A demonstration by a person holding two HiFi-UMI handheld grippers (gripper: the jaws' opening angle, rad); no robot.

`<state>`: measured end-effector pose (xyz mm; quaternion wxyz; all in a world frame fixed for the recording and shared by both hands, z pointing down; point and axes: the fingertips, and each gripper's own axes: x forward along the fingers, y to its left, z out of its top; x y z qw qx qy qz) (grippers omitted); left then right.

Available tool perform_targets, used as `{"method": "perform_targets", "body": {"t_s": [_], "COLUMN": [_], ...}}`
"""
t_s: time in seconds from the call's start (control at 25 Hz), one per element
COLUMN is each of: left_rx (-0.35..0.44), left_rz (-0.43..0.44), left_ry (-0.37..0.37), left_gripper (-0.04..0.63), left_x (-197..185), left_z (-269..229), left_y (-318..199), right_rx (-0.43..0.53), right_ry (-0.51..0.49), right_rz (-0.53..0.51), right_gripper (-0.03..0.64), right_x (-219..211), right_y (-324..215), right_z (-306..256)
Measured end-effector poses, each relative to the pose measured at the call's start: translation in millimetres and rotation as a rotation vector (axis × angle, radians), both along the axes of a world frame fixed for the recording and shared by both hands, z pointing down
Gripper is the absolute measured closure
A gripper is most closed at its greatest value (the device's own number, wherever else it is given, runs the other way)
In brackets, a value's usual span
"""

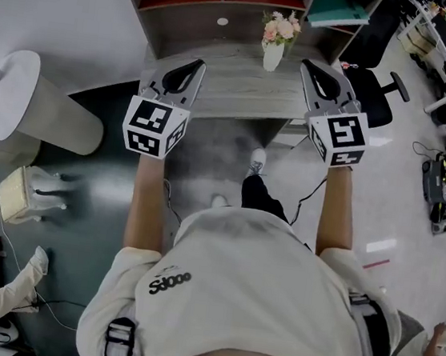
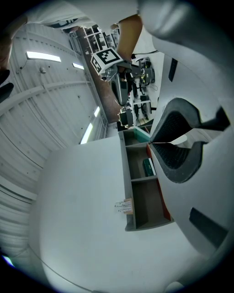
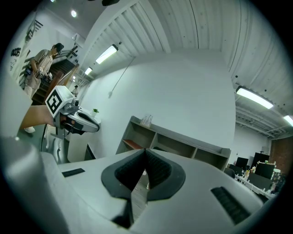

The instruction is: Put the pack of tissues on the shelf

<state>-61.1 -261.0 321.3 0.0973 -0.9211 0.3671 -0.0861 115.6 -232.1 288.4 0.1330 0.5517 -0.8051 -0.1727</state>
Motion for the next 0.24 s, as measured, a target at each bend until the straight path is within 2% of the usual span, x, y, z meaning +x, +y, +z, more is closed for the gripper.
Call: {"method": "perform_targets", "body": {"t_s": [0.24], "left_rx": [-0.008], "left_rz": [0.001], "left_ry": [-0.002], "left_gripper": [0.575], "left_x": [0.6], "left_z": [3.9], "left_y": [-6.3], "right_rx": [0.004], "right_ry": [0.000], "right_rz": [0.015], "right_gripper": [0.611], "right_x": [4.5], "right_y": [-5.5], "right_z": [1.4]}}
